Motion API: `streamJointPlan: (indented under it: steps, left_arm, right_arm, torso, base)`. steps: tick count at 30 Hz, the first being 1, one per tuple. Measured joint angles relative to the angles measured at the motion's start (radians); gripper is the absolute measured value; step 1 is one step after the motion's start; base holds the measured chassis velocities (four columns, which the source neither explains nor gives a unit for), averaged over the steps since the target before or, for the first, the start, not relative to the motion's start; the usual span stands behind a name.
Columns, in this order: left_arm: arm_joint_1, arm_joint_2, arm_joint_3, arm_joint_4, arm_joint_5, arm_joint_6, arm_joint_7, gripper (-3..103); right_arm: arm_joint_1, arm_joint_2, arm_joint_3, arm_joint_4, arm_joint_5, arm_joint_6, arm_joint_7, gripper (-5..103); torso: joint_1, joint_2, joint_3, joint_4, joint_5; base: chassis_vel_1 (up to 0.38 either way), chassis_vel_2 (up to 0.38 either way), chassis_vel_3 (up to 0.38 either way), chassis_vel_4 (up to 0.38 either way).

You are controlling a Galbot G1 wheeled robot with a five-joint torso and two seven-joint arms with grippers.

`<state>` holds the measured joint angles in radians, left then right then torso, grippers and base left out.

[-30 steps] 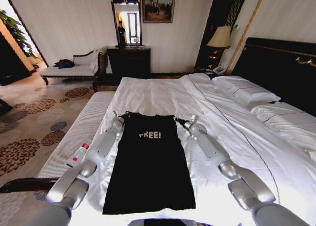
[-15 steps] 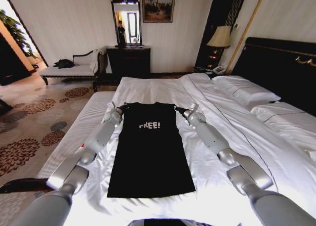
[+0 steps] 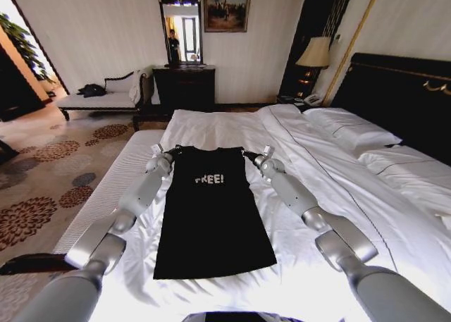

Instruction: Fold the clothes on the bed.

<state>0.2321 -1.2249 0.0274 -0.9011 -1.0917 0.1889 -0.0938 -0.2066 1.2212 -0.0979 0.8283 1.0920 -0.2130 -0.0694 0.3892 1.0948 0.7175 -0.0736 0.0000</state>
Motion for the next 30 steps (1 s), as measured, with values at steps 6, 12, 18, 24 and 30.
streamJointPlan:
  steps: [6,12,18,24,30]
  left_arm:
    - [0.026,0.015,-0.010,-0.064,-0.007,-0.005,-0.020,2]
    - [0.101,0.050,-0.023,-0.189,-0.014,-0.017,-0.063,2]
    - [0.216,0.084,-0.055,-0.296,0.001,-0.026,-0.102,2]
    - [0.301,0.126,-0.072,-0.414,0.009,-0.035,-0.124,2]
    - [0.372,0.164,-0.072,-0.565,0.007,-0.040,-0.161,2]
  right_arm:
    - [-0.031,-0.040,0.015,0.069,0.012,0.001,0.009,1]
    - [-0.130,-0.079,0.040,0.204,0.012,-0.001,0.040,1]
    - [-0.245,-0.129,0.078,0.368,0.015,-0.004,0.073,1]
    - [-0.323,-0.163,0.110,0.497,0.008,-0.005,0.095,1]
    - [-0.422,-0.225,0.143,0.635,-0.020,-0.003,0.113,1]
  torso:
    - [0.000,0.000,0.000,0.0002,0.0000]
    - [0.000,0.000,0.000,0.0002,0.0002]
    - [0.000,0.000,0.000,0.0003,-0.0002]
    - [0.000,0.000,0.000,0.0003,0.0000]
    - [0.000,0.000,0.000,0.0000,-0.0002]
  base:
    - [0.000,0.000,0.000,0.000]
    - [0.000,0.000,0.000,0.000]
    - [0.000,0.000,0.000,0.000]
    - [0.000,0.000,0.000,0.000]
    - [0.000,0.000,0.000,0.000]
